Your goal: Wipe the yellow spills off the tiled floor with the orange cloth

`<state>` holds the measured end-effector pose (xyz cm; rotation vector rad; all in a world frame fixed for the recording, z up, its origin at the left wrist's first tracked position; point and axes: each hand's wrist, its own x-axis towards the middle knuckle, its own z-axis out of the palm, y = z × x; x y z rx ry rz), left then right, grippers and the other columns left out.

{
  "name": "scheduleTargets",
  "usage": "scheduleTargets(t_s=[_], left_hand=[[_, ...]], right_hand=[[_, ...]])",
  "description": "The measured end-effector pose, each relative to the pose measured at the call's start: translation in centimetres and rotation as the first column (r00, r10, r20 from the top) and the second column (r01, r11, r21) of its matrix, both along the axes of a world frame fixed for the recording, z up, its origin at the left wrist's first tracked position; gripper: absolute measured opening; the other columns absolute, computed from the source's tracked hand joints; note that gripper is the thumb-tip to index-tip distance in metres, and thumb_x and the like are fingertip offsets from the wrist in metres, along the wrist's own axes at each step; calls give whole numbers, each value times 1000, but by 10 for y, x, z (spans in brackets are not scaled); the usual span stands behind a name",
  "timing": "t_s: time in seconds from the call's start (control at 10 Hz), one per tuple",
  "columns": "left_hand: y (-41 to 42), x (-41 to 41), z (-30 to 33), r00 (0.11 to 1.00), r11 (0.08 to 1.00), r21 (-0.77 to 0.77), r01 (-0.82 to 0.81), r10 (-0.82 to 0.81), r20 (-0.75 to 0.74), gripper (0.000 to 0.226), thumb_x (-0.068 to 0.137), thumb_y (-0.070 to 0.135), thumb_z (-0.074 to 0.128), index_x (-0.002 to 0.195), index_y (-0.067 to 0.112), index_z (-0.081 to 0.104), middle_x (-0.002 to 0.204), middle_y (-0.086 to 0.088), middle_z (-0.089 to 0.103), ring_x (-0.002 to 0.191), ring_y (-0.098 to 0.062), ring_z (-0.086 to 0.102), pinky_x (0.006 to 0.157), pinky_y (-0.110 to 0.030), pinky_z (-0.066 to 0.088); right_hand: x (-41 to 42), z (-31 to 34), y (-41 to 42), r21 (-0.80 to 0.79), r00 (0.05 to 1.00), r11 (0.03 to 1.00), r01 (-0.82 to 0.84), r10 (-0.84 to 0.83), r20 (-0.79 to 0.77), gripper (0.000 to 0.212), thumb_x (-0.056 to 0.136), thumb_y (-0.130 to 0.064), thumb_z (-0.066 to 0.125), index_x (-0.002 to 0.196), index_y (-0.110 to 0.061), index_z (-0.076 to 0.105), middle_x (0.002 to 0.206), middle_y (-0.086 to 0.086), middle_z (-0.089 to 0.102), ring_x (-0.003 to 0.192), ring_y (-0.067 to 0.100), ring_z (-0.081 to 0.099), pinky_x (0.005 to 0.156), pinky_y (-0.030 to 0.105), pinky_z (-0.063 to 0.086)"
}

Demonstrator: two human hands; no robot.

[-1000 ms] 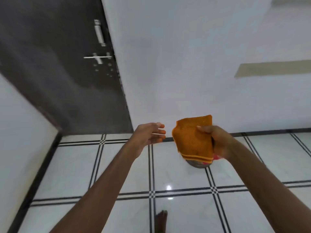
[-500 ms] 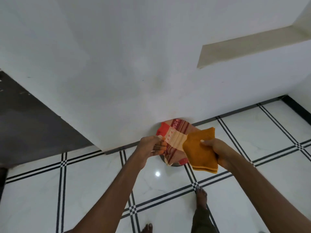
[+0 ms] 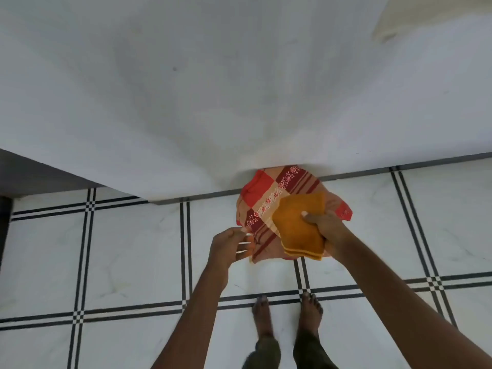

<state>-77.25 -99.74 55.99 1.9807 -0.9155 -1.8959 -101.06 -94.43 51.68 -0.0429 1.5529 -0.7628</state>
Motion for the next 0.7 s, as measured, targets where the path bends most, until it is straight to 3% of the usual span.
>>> scheduleTargets(t_s=[0.1, 0.2, 0.3, 0.4, 0.5, 0.6, 0.7], left_hand=[[-30, -9, -54, 996, 995, -38, -89, 89, -6, 19, 96, 17, 62, 107, 5, 71, 98, -16, 77, 91, -31, 75, 83, -38, 61], [-49, -17, -121, 998, 998, -32, -46, 47, 36, 20, 95, 16, 61, 109, 5, 71, 98, -15, 77, 93, -33, 74, 84, -39, 61], [-49, -23, -190, 992, 999, 24, 30, -32, 122, 16, 93, 12, 61, 105, 5, 71, 97, -15, 76, 95, -35, 74, 84, -39, 61], [-45, -26, -222, 979, 995, 14, 98, -99, 176, 12, 93, 19, 64, 101, 12, 69, 99, -8, 76, 92, -29, 74, 85, -40, 61], [-47, -37, -218, 955, 976, -26, 217, -207, 214, 13, 88, 32, 61, 95, 24, 69, 98, 0, 74, 92, -24, 73, 89, -45, 60], [-56, -54, -181, 917, 923, -143, 357, -317, 244, 18, 86, 34, 57, 100, 29, 68, 98, 6, 71, 95, -19, 68, 87, -39, 59], [-60, -65, -125, 863, 842, -241, 483, -412, 292, 19, 93, 24, 61, 111, 27, 66, 97, 11, 66, 93, -11, 63, 75, -21, 52]], right_hand=[[-26, -69, -26, -29, 999, 999, -24, 25, 40, 67, 88, -37, 76, 144, -32, 38, 135, 6, 58, 122, 44, 58, 102, 67, 48], [-37, -150, -39, 46, 995, 996, -81, 83, -61, 64, 90, -34, 74, 145, -20, 43, 138, 8, 58, 125, 42, 57, 107, 62, 47], [-36, -234, -30, 160, 932, 977, -144, 188, -310, 38, 95, -31, 69, 125, -9, 62, 123, 13, 69, 105, 36, 69, 97, 55, 56], [-32, -264, -27, 184, 778, 965, -188, 261, -572, 21, 98, -24, 63, 108, -6, 68, 102, 10, 73, 85, 28, 69, 82, 43, 60], [-26, -252, -26, 210, 665, 943, -259, 332, -670, 18, 100, -20, 60, 107, -5, 66, 95, 7, 69, 78, 24, 62, 69, 32, 50], [-27, -219, -26, 146, 648, 948, -282, 300, -700, 29, 99, -29, 61, 116, -6, 62, 97, 6, 70, 84, 30, 69, 67, 30, 49], [-28, -160, -25, 8, 605, 924, -383, 257, -753, 30, 101, -30, 59, 124, -12, 54, 97, -5, 60, 86, 24, 64, 68, 28, 44]])
